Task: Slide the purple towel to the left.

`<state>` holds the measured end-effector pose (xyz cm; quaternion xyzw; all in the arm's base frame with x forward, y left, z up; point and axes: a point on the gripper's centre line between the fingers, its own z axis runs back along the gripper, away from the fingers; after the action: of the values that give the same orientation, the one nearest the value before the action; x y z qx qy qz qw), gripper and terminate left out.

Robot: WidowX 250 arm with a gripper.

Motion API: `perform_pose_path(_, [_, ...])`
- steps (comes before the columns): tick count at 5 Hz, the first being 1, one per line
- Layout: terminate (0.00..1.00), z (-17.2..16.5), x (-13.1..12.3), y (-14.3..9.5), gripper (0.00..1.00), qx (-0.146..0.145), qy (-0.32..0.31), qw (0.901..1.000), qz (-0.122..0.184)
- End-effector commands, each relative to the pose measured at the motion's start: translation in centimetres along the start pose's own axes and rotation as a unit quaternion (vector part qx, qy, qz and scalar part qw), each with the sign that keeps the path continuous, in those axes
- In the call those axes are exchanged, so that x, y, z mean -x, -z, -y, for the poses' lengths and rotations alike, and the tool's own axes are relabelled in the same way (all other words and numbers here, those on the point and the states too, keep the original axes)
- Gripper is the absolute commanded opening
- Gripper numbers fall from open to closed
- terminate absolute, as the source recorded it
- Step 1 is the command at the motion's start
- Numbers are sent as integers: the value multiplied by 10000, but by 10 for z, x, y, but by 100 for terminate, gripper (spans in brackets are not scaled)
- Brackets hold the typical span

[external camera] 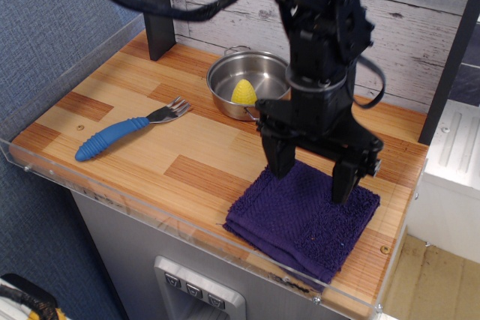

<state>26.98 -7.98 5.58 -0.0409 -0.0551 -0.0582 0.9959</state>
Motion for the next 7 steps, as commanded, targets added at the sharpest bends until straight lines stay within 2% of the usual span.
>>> perform_pose_path(1, [0,-6,3,12,100,-111,216,9997,-28])
perform_pose_path(2, [0,3,9,43,100,-384,306,9988,1])
perform_pose_path(3, [0,8,15,71,100,-482,222,9986,-88])
perform_pose_path(4, [0,8,14,85,100,-529,143,9985,-71])
perform_pose_path(6, [0,-44,0,68,100,-434,-447,9980,-35])
perform_pose_path(7, [0,-65,-3,62,100,-323,-702,9969,-120])
